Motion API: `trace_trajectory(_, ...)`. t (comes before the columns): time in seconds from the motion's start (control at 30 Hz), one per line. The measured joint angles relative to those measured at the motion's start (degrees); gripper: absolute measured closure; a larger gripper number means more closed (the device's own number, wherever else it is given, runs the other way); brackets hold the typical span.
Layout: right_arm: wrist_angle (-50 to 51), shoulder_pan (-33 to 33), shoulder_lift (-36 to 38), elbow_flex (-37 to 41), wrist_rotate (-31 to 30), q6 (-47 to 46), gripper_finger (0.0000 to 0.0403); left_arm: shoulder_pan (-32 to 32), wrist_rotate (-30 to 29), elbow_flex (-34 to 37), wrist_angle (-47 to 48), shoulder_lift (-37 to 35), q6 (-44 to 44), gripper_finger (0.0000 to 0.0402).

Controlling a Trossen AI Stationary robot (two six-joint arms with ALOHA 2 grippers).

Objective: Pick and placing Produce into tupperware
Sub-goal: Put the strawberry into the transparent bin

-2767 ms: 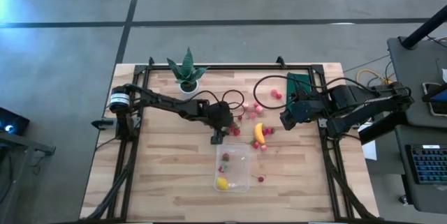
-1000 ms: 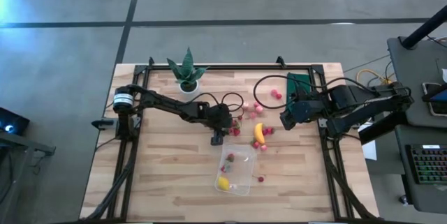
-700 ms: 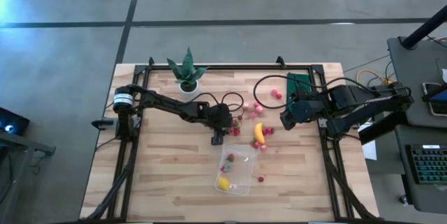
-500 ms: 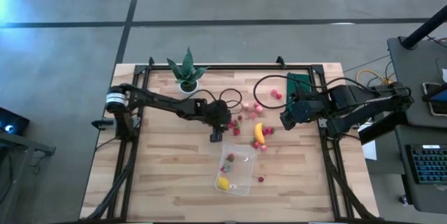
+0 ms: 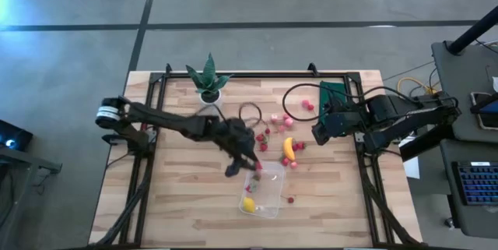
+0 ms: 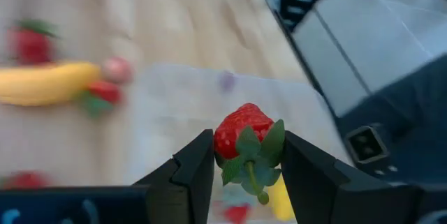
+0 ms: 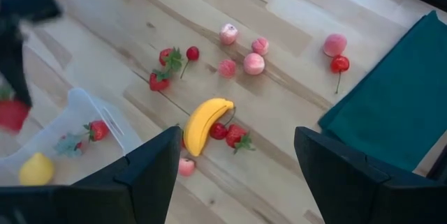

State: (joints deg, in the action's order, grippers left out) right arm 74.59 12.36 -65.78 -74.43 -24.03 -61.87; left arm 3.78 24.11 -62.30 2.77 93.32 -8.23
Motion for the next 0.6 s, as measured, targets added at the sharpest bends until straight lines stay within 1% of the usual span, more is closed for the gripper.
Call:
trace_trajectory(0.1,-0.03,0.0,0.0,0.0,0.0,-0.57,0.0131,1.59,2.39,0.09,-1.83,2.59,-2.79,0.0273)
trace_trajectory(0.2,-0.07,0.0,0.0,0.0,0.15,-0.69,0.0131,1.72,2.41,0.08,-4.61,3.33,-4.53,0.0263)
trace_trajectory(0.3,-0.07,0.0,0.0,0.0,0.64,-0.72,0.0131,1.98,1.74,0.04,-5.14,3.62,-6.82,0.0236)
trace_trajectory(0.4,-0.07,0.0,0.0,0.0,1.59,-0.91,0.0131,2.11,-0.45,0.07,-5.22,3.67,-11.01,0.0203)
trace_trajectory(0.5,-0.09,0.0,0.0,0.0,1.77,-0.67,0.0131,2.01,-0.81,0.09,-5.05,3.67,-13.76,0.0172)
trace_trajectory(0.6,-0.11,0.0,0.0,0.0,1.77,-0.67,0.0131,1.87,-0.56,-0.02,-4.66,3.47,-14.06,0.0156)
